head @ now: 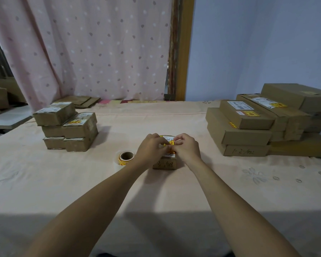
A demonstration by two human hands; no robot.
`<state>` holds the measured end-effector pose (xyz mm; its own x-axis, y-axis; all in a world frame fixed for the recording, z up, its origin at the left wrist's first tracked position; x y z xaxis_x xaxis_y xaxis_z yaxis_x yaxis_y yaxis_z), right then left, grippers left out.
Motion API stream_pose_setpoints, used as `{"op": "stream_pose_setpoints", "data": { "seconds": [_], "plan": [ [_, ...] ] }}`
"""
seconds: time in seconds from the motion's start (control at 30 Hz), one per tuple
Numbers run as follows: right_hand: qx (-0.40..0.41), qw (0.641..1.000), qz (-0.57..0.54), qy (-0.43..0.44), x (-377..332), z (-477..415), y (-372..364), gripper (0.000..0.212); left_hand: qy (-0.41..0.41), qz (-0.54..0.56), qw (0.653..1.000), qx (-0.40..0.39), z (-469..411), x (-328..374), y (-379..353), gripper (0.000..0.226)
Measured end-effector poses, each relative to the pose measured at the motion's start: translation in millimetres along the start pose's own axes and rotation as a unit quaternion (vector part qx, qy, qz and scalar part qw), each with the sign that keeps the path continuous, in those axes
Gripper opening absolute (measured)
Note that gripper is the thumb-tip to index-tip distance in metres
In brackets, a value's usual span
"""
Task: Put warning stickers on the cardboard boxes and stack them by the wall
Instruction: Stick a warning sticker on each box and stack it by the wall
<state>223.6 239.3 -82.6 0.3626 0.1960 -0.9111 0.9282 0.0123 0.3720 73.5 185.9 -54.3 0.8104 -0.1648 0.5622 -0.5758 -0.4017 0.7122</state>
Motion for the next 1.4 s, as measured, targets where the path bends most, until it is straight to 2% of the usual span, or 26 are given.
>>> {"op": "stream_pose_setpoints", "data": {
  "seconds": [0.17,0.27,0.5,0.6,0.67,0.77,0.93,1.1,1.17,1.23,1.33,1.4],
  "plan": [
    [-0.002,0.999,0.051,-0.001,0,-3,-1,0.025,0.018,-0.006,1.0,-0.018,2,-12,-1,0.016],
    [-0.018,0.994,0.105,0.026,-8,-1,-7,0.025,0.016,-0.029,0.999,-0.018,3,-12,1,0.017],
    [-0.028,0.969,0.231,0.08,-15,-1,-9,0.027,-0.003,-0.119,0.991,-0.063,2,-7,-3,0.031],
    [-0.032,0.97,0.232,0.071,-5,-2,-6,0.016,0.001,-0.132,0.988,-0.078,2,-7,-4,0.032],
    [-0.028,0.978,0.195,0.063,5,2,-3,0.018,0.011,-0.131,0.987,-0.087,3,-9,-5,0.033],
    [-0.011,0.993,0.106,0.057,14,11,2,0.018,0.035,-0.09,0.993,-0.073,3,-6,-4,0.031],
    [-0.009,0.992,0.112,0.061,11,17,-1,0.024,0.157,-0.021,0.987,-0.023,6,-15,-2,0.029],
    [0.003,0.999,0.042,0.026,23,20,18,0.025,0.234,0.09,0.968,0.019,14,-20,-9,0.027],
    [0.011,1.0,0.023,0.016,31,22,31,0.021,0.244,0.158,0.957,0.01,15,-18,-25,0.033],
    [0.031,0.999,0.021,0.009,42,23,46,0.025,0.244,0.229,0.942,-0.012,15,-11,-46,0.048],
    [0.034,0.999,0.023,0.008,53,23,62,0.031,0.253,0.27,0.928,-0.033,11,-8,-80,0.066],
    [0.039,0.997,0.061,0.012,60,21,73,0.036,0.264,0.275,0.924,-0.037,10,-4,-97,0.064]
  ]
}}
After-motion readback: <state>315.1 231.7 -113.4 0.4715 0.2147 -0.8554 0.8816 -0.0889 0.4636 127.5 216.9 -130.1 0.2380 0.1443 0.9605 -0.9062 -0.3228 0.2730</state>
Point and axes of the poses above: each hand's wrist, its own z-axis away from the middle knuckle, its own y-axis out of the back of the hand, x = y × z, the point moved 10 cm from there along -z, towards the middle knuckle, and after that the axes turned 1 degree about y, right-handed, at the moved point
